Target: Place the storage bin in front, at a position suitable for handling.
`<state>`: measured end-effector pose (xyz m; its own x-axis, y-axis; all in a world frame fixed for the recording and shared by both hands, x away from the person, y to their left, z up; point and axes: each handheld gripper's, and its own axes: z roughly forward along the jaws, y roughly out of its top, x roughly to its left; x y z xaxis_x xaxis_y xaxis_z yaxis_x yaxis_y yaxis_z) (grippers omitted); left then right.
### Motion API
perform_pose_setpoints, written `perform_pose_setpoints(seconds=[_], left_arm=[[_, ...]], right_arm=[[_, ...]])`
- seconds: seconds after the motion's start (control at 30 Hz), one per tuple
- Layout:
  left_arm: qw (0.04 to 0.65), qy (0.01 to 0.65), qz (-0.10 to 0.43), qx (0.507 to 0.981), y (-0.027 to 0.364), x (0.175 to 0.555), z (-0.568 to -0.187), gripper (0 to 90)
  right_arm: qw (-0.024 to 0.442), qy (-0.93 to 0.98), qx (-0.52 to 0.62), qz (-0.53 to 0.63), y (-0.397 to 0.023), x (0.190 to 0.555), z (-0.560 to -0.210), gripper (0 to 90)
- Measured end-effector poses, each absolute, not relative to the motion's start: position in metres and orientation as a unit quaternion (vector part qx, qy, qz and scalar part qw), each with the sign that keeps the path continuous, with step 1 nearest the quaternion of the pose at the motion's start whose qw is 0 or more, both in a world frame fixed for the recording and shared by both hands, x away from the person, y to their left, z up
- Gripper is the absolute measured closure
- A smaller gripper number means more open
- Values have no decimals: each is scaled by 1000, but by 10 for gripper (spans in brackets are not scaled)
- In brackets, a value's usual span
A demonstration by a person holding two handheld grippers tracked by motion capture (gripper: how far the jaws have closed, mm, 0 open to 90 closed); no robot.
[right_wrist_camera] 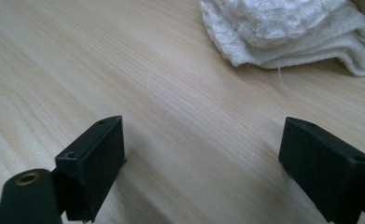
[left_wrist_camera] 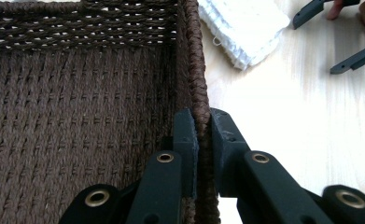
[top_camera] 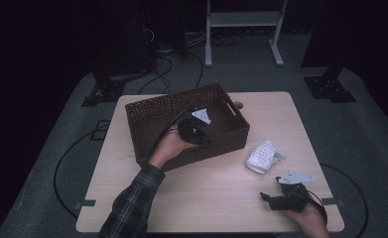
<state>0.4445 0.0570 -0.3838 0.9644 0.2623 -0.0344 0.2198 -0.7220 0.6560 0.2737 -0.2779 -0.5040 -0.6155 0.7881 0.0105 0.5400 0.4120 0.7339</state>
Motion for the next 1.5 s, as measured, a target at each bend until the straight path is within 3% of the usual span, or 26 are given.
perform_pose_setpoints(seconds=[0.93, 1.37, 1.43, 1.5], left_arm=[[346, 193, 53, 917, 118, 413, -382, 823], [345, 199, 57, 915, 109, 405, -385, 822], [346, 198, 57, 915, 109, 406, -384, 809], [352, 202, 63, 912, 112, 405, -383, 730]], right_arm=[[171, 822, 406, 362, -278, 274, -504, 137], [171, 822, 406, 361, -277, 276, -504, 134], [171, 822, 406, 361, -277, 276, -504, 134], [171, 822, 406, 361, -277, 276, -504, 134]])
